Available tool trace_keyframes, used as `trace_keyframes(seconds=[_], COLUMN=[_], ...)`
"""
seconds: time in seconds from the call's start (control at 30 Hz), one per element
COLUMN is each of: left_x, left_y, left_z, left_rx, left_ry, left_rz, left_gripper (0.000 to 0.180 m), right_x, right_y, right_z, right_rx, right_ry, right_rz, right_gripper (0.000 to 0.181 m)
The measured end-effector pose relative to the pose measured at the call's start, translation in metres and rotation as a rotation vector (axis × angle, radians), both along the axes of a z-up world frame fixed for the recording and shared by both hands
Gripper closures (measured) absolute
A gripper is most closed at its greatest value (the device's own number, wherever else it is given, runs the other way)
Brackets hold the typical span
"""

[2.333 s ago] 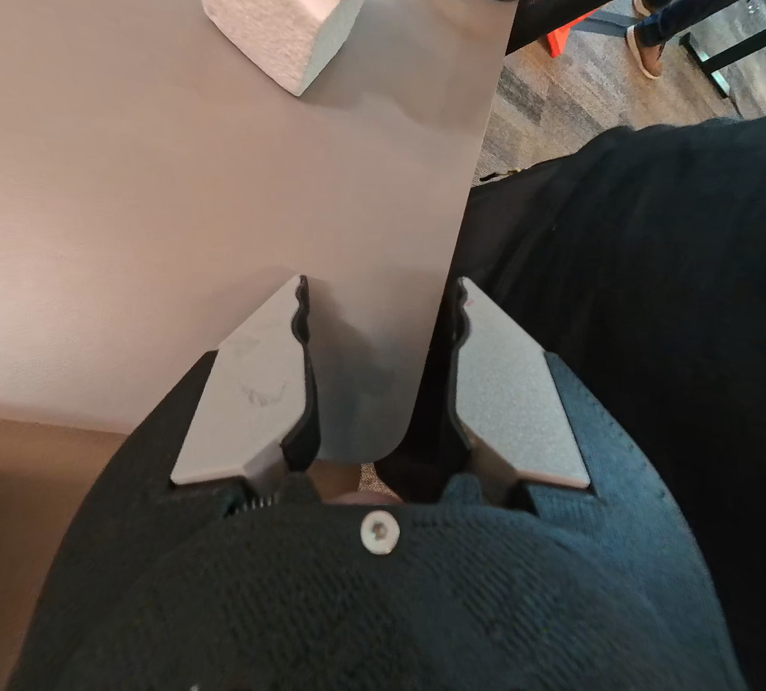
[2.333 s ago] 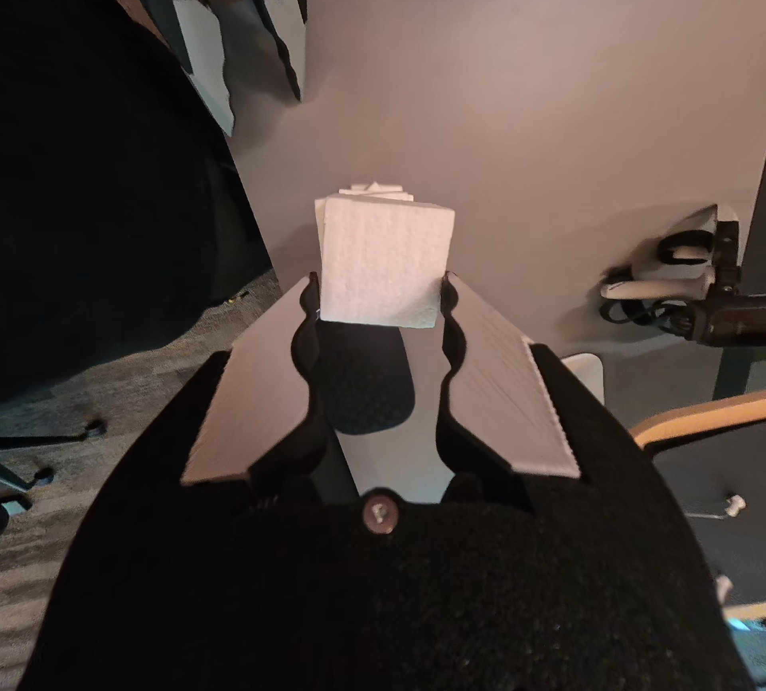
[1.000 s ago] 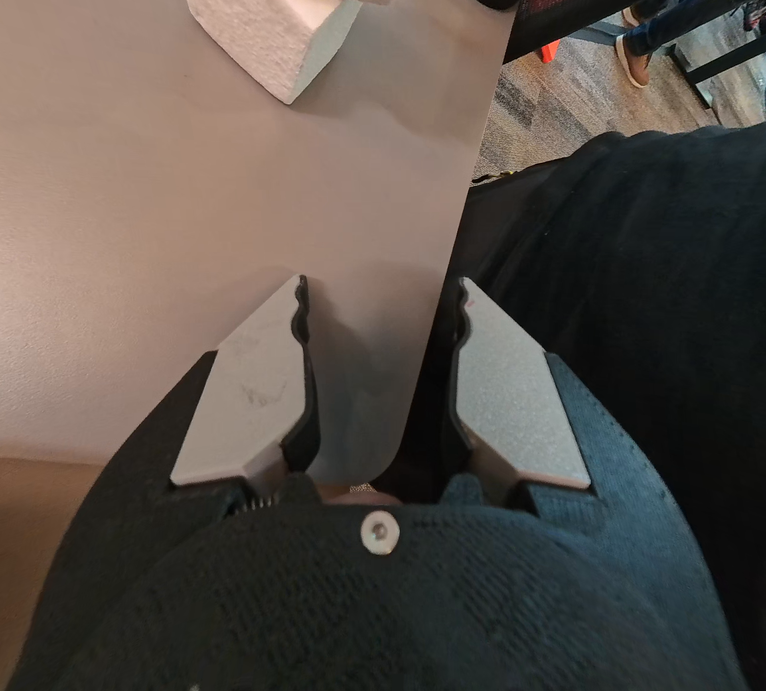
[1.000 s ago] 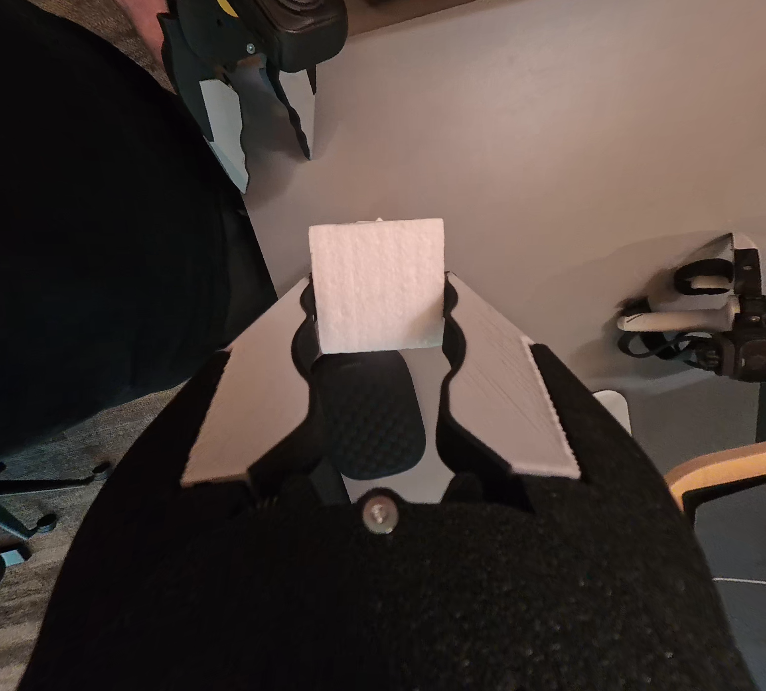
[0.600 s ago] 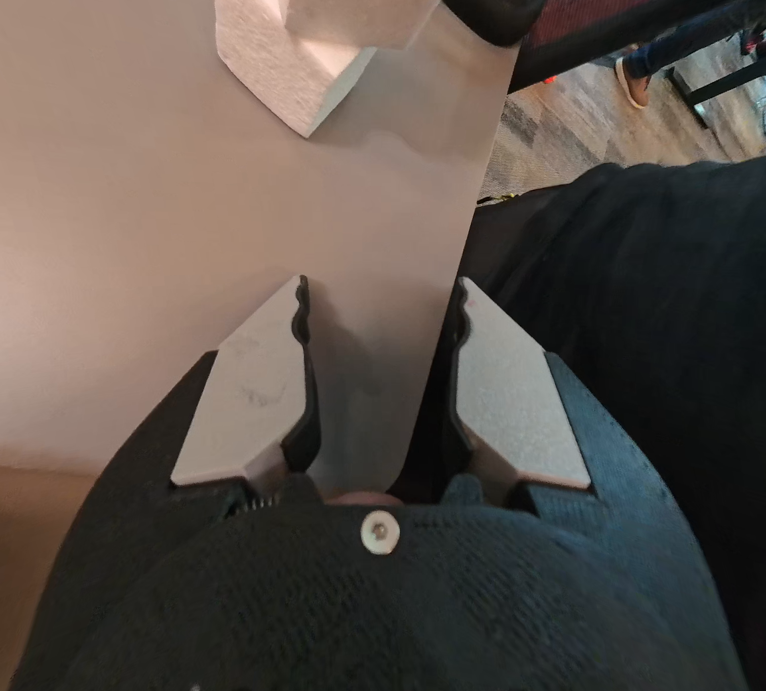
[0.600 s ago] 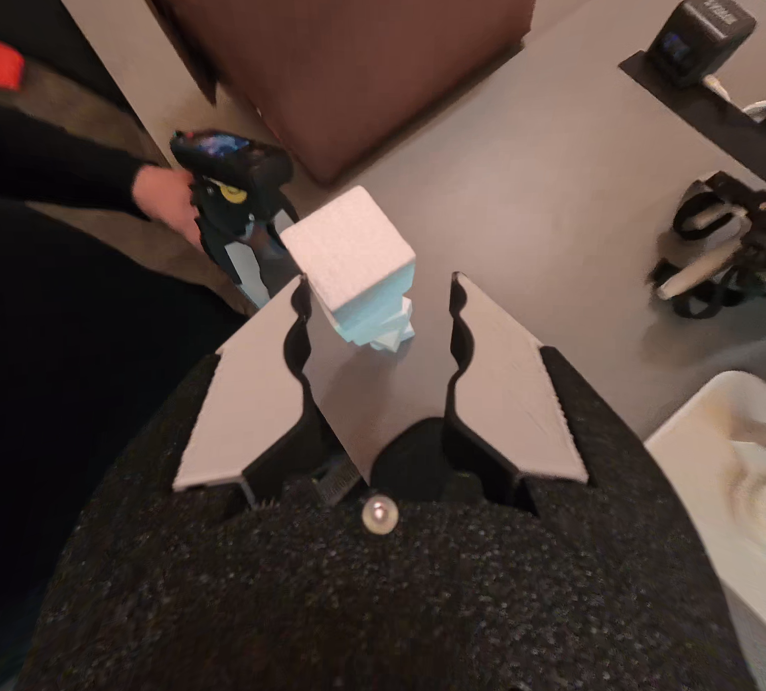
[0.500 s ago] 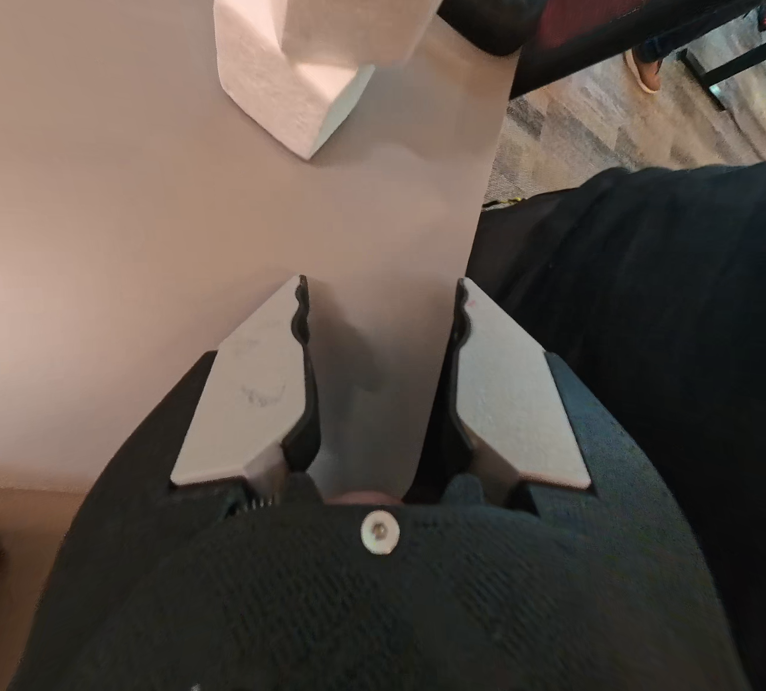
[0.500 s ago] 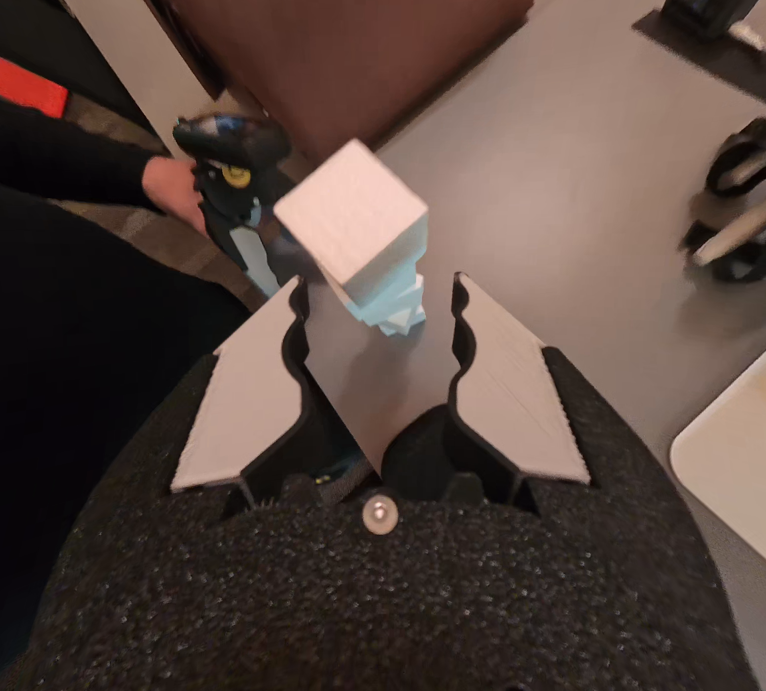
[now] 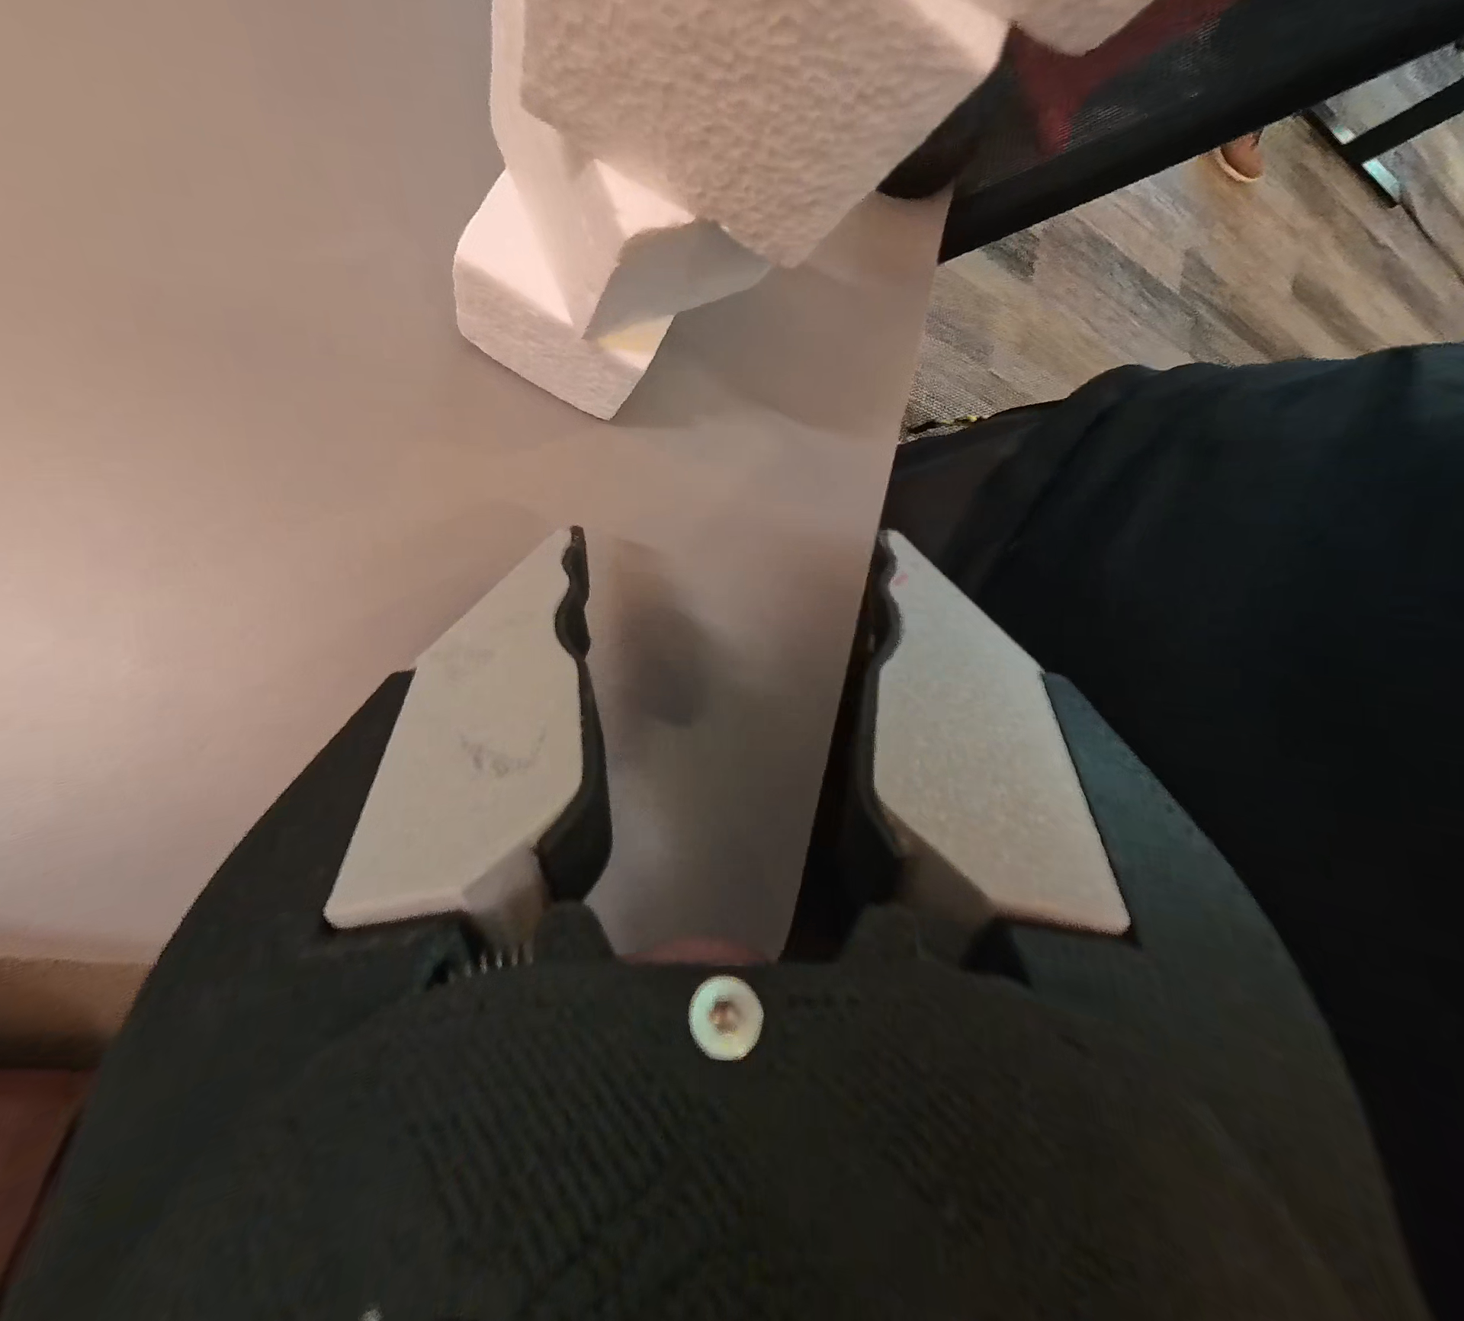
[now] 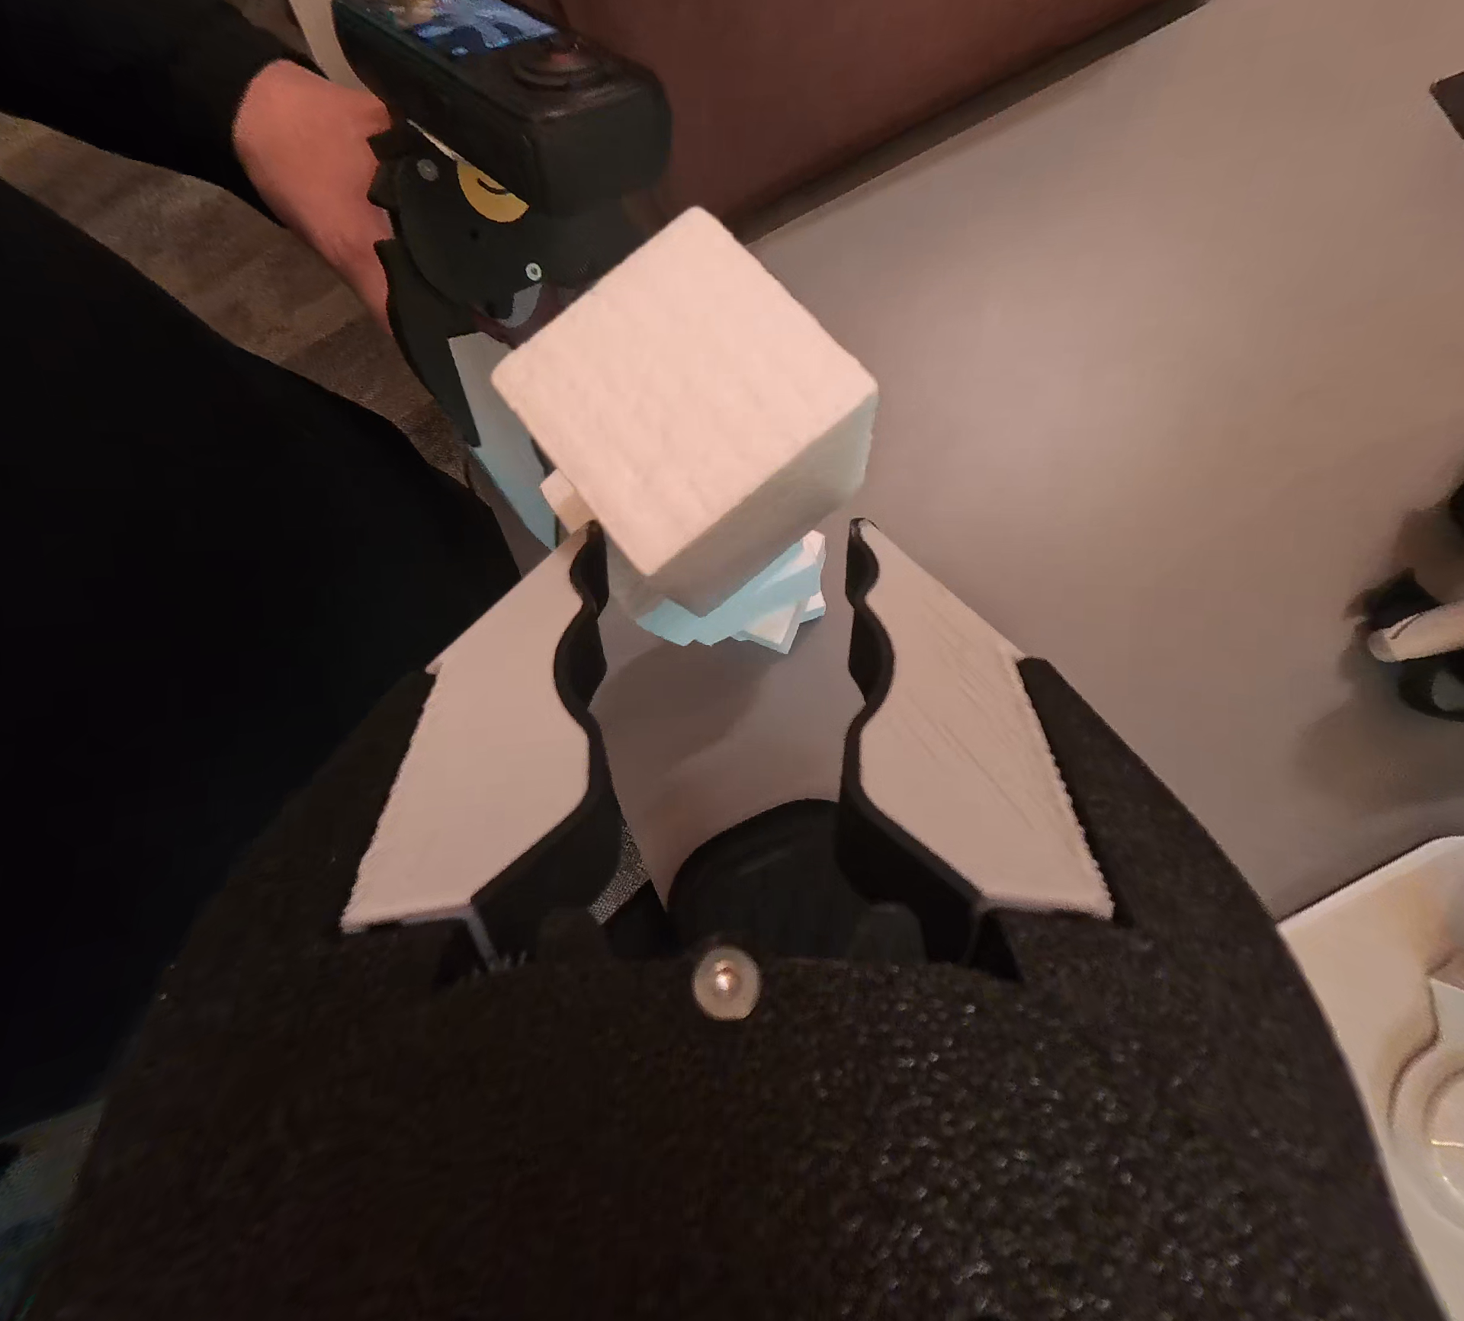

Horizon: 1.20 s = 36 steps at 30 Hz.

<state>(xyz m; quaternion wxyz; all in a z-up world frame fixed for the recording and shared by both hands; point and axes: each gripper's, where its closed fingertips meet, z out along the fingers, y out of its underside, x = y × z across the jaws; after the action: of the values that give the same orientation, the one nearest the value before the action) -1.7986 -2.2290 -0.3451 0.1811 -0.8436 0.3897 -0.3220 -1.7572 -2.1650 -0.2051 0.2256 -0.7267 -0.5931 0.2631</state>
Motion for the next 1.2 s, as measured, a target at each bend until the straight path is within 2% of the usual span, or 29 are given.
trace_keyframes(seconds=[0.23, 0.43, 0.57, 0.73, 0.83, 1.03, 1.2], left_x=[0.003, 0.019, 0.030, 0.022, 0.006, 0.001, 0.011], left_y=[0.008, 0.029, 0.040, 0.035, 0.030, 0.040, 0.051], left_z=[0.031, 0.090, 0.118, 0.104, 0.080, 0.026, -0.007], left_rx=[0.044, 0.161, 0.260, 0.231, 0.204, 0.166, 0.217], left_ry=[-0.039, -0.101, -0.103, -0.064, -0.020, 0.013, 0.069], left_rz=[0.009, 0.031, 0.000, -0.018, -0.029, -0.096, -0.189], left_gripper=[0.106, 0.094, 0.094, 0.092, 0.091, 0.090, 0.088], right_x=[0.001, 0.005, 0.010, 0.028, 0.056, 0.083, 0.051], right_y=[-0.005, -0.006, -0.007, -0.005, 0.001, 0.011, 0.015], right_z=[0.006, 0.004, 0.004, 0.012, 0.003, -0.079, -0.131], right_rx=[0.006, 0.008, 0.007, 0.032, 0.021, -0.127, -0.099], right_ry=[-0.008, -0.024, -0.022, -0.030, -0.077, -0.264, -0.231], right_rz=[0.014, -0.002, -0.014, -0.025, -0.033, -0.014, 0.042], right_gripper=[0.121, 0.120, 0.118, 0.114, 0.114, 0.105, 0.114])
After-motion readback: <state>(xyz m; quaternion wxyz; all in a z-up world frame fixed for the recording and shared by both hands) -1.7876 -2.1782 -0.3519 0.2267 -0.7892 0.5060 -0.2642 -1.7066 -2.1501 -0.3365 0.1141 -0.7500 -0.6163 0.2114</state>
